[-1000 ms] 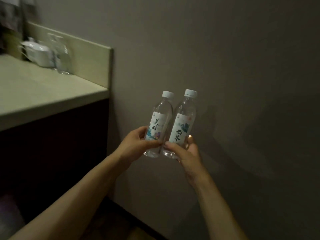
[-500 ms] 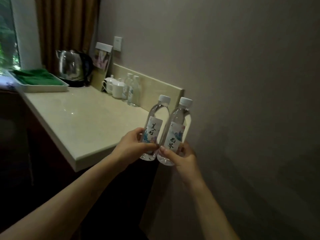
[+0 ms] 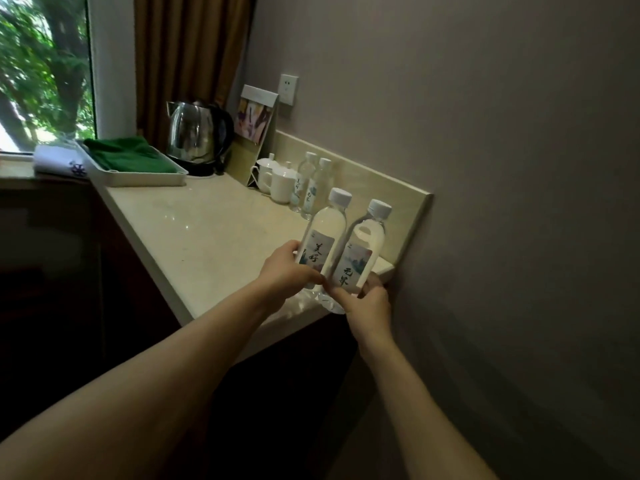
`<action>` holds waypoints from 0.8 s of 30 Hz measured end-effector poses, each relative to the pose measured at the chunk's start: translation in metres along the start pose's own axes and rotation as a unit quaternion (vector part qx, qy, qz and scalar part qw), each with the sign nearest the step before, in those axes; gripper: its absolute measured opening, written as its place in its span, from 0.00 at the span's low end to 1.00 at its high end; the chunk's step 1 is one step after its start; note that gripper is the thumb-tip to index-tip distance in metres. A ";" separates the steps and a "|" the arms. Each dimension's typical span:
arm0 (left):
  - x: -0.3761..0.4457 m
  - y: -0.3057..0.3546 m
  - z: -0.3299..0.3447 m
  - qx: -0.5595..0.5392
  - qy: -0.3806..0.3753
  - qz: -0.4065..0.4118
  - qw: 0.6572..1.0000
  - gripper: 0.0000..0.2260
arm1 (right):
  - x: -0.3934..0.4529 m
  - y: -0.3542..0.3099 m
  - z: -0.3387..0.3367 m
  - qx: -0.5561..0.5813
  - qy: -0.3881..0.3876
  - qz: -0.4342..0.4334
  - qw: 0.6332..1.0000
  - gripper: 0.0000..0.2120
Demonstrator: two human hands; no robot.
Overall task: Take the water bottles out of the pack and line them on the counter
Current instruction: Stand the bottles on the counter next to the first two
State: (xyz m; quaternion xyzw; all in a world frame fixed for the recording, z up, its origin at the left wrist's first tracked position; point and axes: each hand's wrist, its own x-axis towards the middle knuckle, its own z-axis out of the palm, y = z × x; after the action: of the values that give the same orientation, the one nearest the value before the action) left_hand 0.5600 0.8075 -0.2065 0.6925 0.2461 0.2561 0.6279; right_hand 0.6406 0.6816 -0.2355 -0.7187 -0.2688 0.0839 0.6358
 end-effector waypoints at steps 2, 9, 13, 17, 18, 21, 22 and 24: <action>0.014 -0.006 -0.002 -0.005 0.001 -0.006 1.000 0.23 | 0.013 0.003 0.007 -0.026 0.004 0.005 1.000 0.24; 0.082 -0.020 -0.009 -0.013 -0.021 -0.004 1.000 0.24 | 0.078 0.022 0.025 -0.119 0.008 -0.011 0.993 0.24; 0.127 -0.026 -0.012 0.025 -0.056 0.021 0.998 0.26 | 0.118 0.033 0.033 -0.187 0.026 -0.021 0.982 0.24; 0.171 -0.036 -0.010 0.023 -0.074 0.042 0.996 0.25 | 0.159 0.048 0.046 -0.211 0.050 -0.025 0.976 0.24; 0.180 -0.037 -0.009 0.018 -0.075 0.040 0.996 0.25 | 0.167 0.051 0.049 -0.225 0.056 -0.019 0.972 0.25; 0.204 -0.038 -0.005 0.034 -0.076 0.053 0.995 0.25 | 0.185 0.052 0.054 -0.286 0.073 -0.002 0.956 0.26; 0.212 -0.038 -0.005 0.037 -0.076 0.059 0.995 0.24 | 0.191 0.050 0.056 -0.295 0.075 0.004 0.953 0.26; 0.230 -0.040 -0.007 0.045 -0.081 0.067 0.993 0.23 | 0.202 0.047 0.062 -0.296 0.079 0.023 0.952 0.26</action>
State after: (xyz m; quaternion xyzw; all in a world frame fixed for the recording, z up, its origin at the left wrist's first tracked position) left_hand 0.7264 0.9685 -0.2354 0.7534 0.1583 0.2294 0.5955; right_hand 0.7949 0.8327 -0.2467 -0.8851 -0.2142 -0.0419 0.4111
